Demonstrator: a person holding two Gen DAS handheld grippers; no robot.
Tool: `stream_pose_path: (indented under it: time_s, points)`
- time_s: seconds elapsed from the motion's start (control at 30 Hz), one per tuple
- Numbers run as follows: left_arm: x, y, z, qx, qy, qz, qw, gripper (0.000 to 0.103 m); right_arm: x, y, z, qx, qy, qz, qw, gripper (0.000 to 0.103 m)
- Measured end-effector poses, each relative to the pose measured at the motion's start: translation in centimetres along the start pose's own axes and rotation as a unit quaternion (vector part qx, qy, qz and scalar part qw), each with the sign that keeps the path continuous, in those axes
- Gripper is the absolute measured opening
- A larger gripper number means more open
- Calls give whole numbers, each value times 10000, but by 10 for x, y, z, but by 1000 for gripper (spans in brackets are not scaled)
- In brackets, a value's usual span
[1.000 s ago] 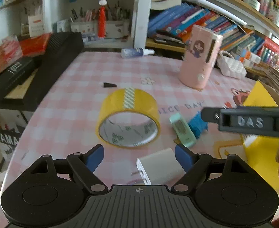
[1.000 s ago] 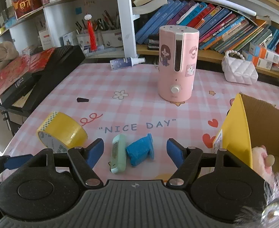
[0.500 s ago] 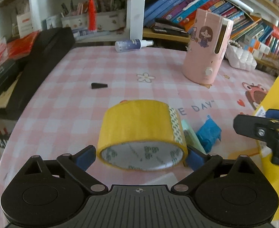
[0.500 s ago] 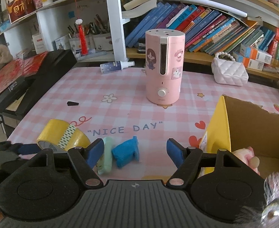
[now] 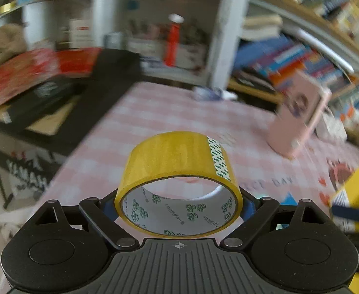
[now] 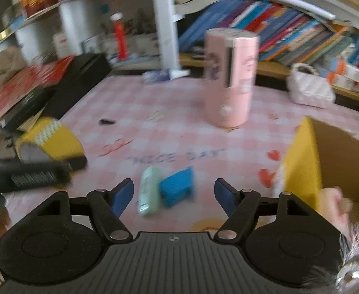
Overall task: Organize objects
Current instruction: 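Grasp the white block with the right tool while the left tool lifts the tape roll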
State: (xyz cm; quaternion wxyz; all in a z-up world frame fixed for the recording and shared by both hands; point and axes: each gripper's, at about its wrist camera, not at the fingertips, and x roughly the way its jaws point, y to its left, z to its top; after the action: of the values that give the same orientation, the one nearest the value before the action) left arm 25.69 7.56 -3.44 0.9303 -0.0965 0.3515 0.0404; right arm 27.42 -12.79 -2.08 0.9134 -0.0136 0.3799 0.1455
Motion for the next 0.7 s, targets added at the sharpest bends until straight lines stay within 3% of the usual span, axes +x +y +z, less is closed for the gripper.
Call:
stream_pose_path:
  time_s: [0.27, 0.47, 0.7]
  points:
    - [-41, 34, -6, -601, -78, 234, 9979, 91, 25, 62, -19, -1315, 581, 837, 9861, 70]
    - [-57, 38, -14, -675, -45, 213, 9975, 91, 46, 88, -27, -1521, 924, 949, 9795, 68]
    - [-67, 42, -20, -703, 13, 110, 9975, 91, 48, 90, -35, -1532, 855, 826, 9810, 64]
